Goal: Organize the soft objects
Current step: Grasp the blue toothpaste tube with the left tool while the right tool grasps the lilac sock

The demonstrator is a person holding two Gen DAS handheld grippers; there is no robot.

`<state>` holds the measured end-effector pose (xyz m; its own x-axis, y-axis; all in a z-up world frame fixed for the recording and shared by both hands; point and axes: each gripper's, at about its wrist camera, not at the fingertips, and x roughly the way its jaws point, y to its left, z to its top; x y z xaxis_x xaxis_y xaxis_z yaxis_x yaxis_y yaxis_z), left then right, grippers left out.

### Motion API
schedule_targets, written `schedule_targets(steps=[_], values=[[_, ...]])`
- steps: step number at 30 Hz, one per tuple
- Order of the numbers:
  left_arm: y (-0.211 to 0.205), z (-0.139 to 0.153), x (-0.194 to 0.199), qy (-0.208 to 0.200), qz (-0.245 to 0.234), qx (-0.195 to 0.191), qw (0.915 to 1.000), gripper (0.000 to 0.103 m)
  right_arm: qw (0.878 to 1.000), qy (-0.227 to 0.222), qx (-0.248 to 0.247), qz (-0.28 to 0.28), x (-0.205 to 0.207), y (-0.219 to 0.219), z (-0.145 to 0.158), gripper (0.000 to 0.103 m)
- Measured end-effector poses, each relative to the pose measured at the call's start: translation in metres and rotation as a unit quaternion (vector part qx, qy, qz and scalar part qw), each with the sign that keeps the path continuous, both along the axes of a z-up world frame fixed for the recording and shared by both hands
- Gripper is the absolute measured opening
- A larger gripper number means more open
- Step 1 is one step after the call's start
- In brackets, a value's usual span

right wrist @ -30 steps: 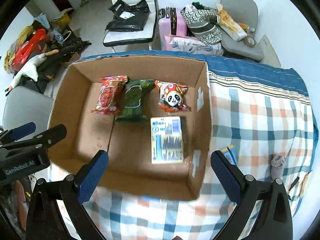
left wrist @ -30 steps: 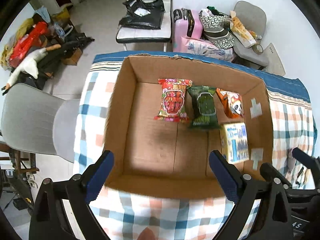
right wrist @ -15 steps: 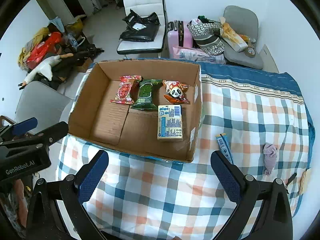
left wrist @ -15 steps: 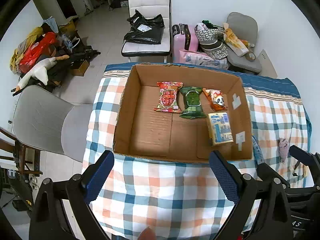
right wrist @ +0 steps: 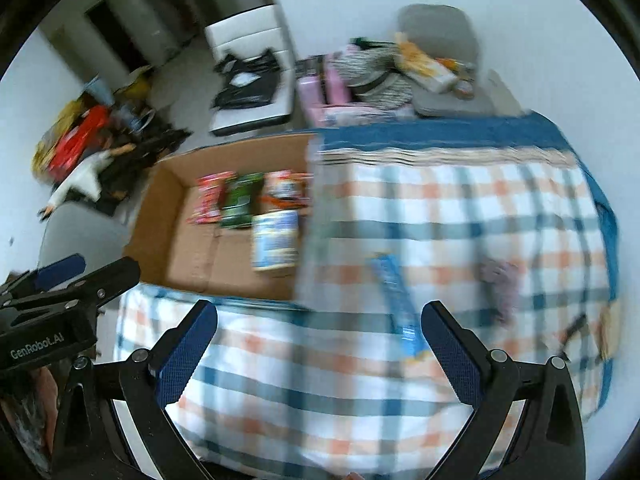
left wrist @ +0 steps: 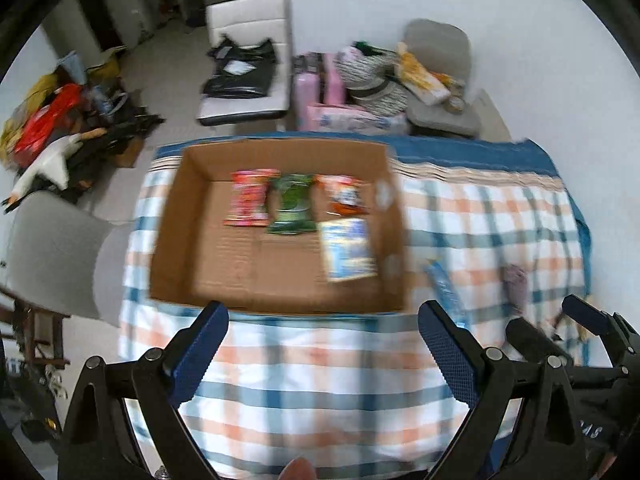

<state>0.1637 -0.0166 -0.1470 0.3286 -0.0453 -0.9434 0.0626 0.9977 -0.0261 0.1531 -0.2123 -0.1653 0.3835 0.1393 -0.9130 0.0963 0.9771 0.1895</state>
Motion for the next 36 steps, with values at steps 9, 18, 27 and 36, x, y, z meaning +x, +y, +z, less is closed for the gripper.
schedule_targets(steps=[9,18,27,36], values=[[-0.135,-0.09,0.017,0.098,-0.072,-0.03,0.9922,0.097,0.993,0.05,-0.035,-0.103,-0.013,-0.152,-0.045,0.103],[-0.202,-0.217,0.043,0.23,-0.056,-0.037,0.971,0.097,0.986,0.135,-0.031,-0.089,0.02,-0.232,-0.153,0.103],[-0.223,-0.274,0.062,0.266,-0.044,-0.009,0.9631,0.097,0.977,0.206,-0.005,-0.049,0.064,-0.244,-0.241,0.103],[-0.224,-0.292,0.063,0.269,-0.03,0.011,0.9627,0.072,0.967,0.252,0.011,-0.027,0.083,-0.243,-0.285,0.086]])
